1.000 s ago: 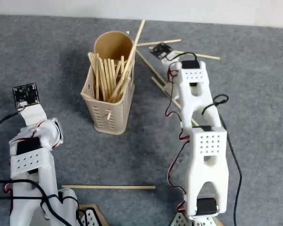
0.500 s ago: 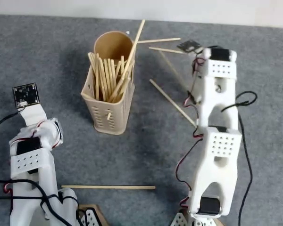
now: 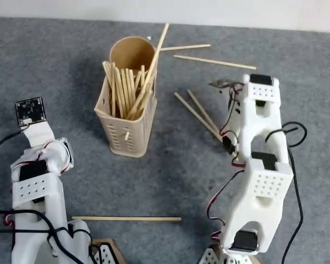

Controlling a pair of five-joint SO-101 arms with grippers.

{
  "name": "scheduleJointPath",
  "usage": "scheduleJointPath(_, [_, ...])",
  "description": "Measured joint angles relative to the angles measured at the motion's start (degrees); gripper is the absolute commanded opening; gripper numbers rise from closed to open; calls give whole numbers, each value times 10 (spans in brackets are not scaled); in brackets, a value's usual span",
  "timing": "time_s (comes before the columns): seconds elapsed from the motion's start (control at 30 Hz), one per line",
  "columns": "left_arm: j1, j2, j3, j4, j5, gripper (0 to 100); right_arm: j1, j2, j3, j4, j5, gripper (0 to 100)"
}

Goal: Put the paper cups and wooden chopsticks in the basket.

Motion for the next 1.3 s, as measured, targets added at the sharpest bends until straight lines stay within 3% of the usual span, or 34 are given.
scheduleJointPath(0.27, [0, 0, 1, 0, 0, 150, -2, -3, 7, -18, -5, 251])
scheduleJointPath(0.53, [0, 0, 1, 0, 0, 150, -49, -3, 12, -33, 15, 253])
scheduleJointPath(0.77, [0, 0, 1, 0, 0, 150, -78, 5, 33, -126, 15, 252])
scheduleJointPath(0.87, [0, 0, 1, 0, 0, 150, -73, 26, 33, -146, 15, 218])
scheduleJointPath(1.0, [0, 0, 1, 0, 0, 150, -59, 59, 10, -158, 16, 0])
scheduleJointPath(1.3, [7, 0, 1, 0, 0, 148, -41, 89, -75, -89, 0, 5])
